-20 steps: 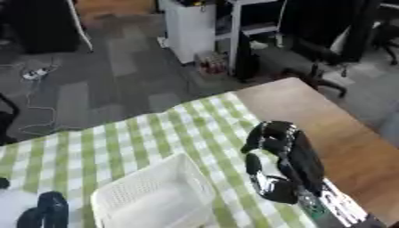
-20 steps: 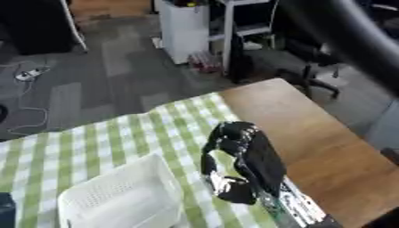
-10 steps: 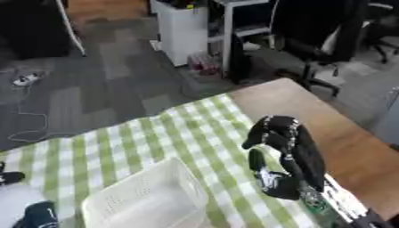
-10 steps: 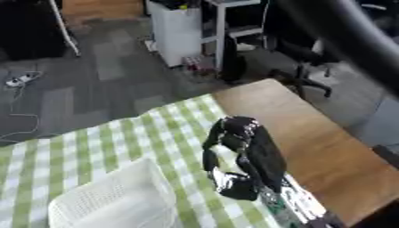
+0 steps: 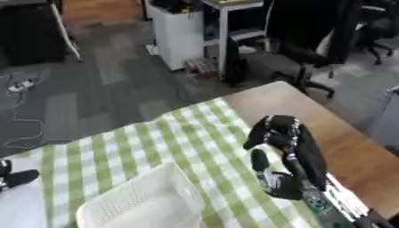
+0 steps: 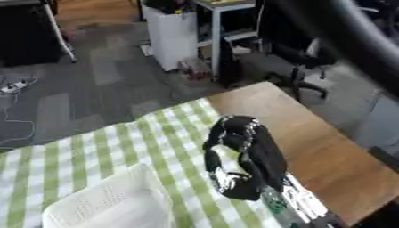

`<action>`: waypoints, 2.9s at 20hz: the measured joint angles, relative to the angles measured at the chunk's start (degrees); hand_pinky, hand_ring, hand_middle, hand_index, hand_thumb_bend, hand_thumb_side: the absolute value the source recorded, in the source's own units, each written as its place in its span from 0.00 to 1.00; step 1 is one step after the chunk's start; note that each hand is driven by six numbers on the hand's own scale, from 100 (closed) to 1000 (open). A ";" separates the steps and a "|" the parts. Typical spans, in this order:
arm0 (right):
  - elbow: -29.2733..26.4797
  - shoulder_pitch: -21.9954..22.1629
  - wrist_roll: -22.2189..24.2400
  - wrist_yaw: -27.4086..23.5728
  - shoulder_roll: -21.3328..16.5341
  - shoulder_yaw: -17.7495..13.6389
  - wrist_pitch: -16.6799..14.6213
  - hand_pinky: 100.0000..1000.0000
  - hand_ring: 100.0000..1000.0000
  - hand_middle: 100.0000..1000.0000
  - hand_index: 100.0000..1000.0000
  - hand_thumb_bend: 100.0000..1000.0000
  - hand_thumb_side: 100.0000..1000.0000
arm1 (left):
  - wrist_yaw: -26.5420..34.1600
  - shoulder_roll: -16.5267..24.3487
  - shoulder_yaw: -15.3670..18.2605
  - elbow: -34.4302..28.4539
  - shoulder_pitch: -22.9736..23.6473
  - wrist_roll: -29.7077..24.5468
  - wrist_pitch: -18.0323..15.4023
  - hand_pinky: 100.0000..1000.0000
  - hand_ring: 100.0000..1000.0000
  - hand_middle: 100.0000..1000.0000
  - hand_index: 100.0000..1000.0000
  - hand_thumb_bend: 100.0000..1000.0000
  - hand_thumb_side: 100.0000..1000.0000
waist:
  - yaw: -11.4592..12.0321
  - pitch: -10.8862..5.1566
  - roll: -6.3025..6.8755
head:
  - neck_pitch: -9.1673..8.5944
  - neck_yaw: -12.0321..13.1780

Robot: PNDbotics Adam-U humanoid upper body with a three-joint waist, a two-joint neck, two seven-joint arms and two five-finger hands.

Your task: Pick up objects on the table and place them in the box.

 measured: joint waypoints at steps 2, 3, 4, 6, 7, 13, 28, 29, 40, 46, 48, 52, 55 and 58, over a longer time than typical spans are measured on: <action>0.00 -0.55 0.28 -0.50 -0.36 -0.02 -0.23 0.22 0.36 0.38 0.44 0.00 0.98 | -0.13 -0.20 -0.29 0.11 -0.14 -0.01 -0.01 0.00 0.00 0.00 0.33 0.00 0.56 | -0.54 0.00 0.20 | -0.06 0.02; 0.00 -0.98 0.45 -0.80 -0.52 -0.07 -0.38 0.22 0.36 0.38 0.44 0.00 0.98 | -0.35 -0.33 -0.37 0.30 -0.20 -0.04 -0.04 0.00 0.00 0.00 0.33 0.00 0.56 | -0.95 0.00 0.35 | -0.15 0.12; 0.00 -1.39 0.63 -1.18 -0.66 -0.21 -0.52 0.22 0.36 0.38 0.44 0.00 0.98 | -0.72 -0.52 -0.41 0.47 -0.35 -0.07 -0.07 0.00 0.00 0.00 0.33 0.00 0.56 | -1.38 0.00 0.53 | -0.40 0.34; 0.00 -2.45 1.10 -2.09 -1.22 -0.53 -0.79 0.22 0.36 0.38 0.44 0.00 0.98 | -1.61 -0.69 -0.60 0.78 -0.45 -0.11 -0.11 0.00 0.00 0.00 0.33 0.00 0.56 | -2.14 0.00 0.91 | -0.85 0.89; 0.00 -2.97 1.43 -2.60 -1.53 -0.71 -0.91 0.22 0.36 0.38 0.44 0.00 0.98 | -1.92 -0.92 -0.69 0.81 -0.45 -0.12 -0.12 0.00 0.00 0.00 0.33 0.00 0.56 | -2.47 0.00 1.04 | -1.04 1.18; 0.00 -5.50 3.40 -6.16 -2.61 -1.93 -1.73 0.22 0.36 0.38 0.44 0.00 0.98 | -2.90 -1.73 -1.10 1.09 -0.45 -0.09 -0.09 0.00 0.00 0.00 0.33 0.00 0.56 | -4.40 0.00 1.84 | -1.49 2.66; 0.00 -7.22 7.60 -10.24 -3.48 -3.21 -3.02 0.22 0.36 0.38 0.44 0.00 0.98 | 12.67 -4.06 -6.14 3.52 0.37 -3.34 -3.34 0.00 0.00 0.00 0.34 0.00 0.59 | -5.76 0.12 2.24 | -1.46 4.91; 0.00 -7.22 7.70 -10.28 -3.48 -3.21 -3.12 0.22 0.36 0.38 0.44 0.00 0.98 | 14.43 -4.07 -6.48 2.91 0.37 -3.83 -3.83 0.00 0.00 0.00 0.34 0.00 0.64 | -5.76 0.12 2.24 | -1.40 4.98; 0.00 -7.48 8.16 -11.19 -3.48 -3.22 -3.62 0.22 0.36 0.38 0.44 0.00 0.98 | 35.49 -4.80 -8.08 -0.01 1.21 -12.75 -12.75 0.00 0.00 0.01 0.35 0.00 0.74 | -5.83 0.17 2.24 | -0.92 5.48; 0.00 -7.48 8.19 -11.24 -3.48 -3.22 -3.67 0.22 0.36 0.38 0.44 0.00 0.98 | 44.80 -6.51 -7.66 2.33 2.30 -19.50 -16.24 0.00 0.00 0.03 0.36 0.00 0.75 | -5.81 0.51 2.01 | -0.91 5.48; 0.00 -7.49 8.17 -11.24 -3.47 -3.22 -3.69 0.22 0.36 0.38 0.44 0.00 0.98 | 47.10 -7.06 -7.29 3.77 2.68 -22.58 -16.59 0.00 0.00 0.04 0.36 0.00 0.76 | -5.81 0.53 1.98 | -0.91 5.48; 0.00 -7.50 8.06 -11.24 -3.47 -3.22 -3.81 0.22 0.36 0.38 0.44 0.00 0.98 | 50.22 -7.63 -6.48 5.63 3.14 -28.02 -17.02 0.00 0.00 0.04 0.36 0.00 0.75 | -5.81 0.64 1.97 | -0.70 5.48; 0.00 -7.67 8.01 -11.24 -3.46 -3.22 -3.88 0.22 0.36 0.38 0.44 0.00 0.98 | 51.78 -8.07 -5.90 6.16 3.17 -30.99 -17.09 0.00 0.00 0.03 0.36 0.00 0.75 | -5.81 0.71 1.89 | -0.50 5.48; 0.00 -7.76 8.07 -11.26 -3.46 -3.22 -3.98 0.22 0.36 0.38 0.44 0.00 0.98 | 52.37 -8.10 -5.32 6.25 3.17 -32.99 -17.10 0.00 0.00 0.03 0.36 0.00 0.75 | -5.85 0.87 1.84 | -0.52 5.47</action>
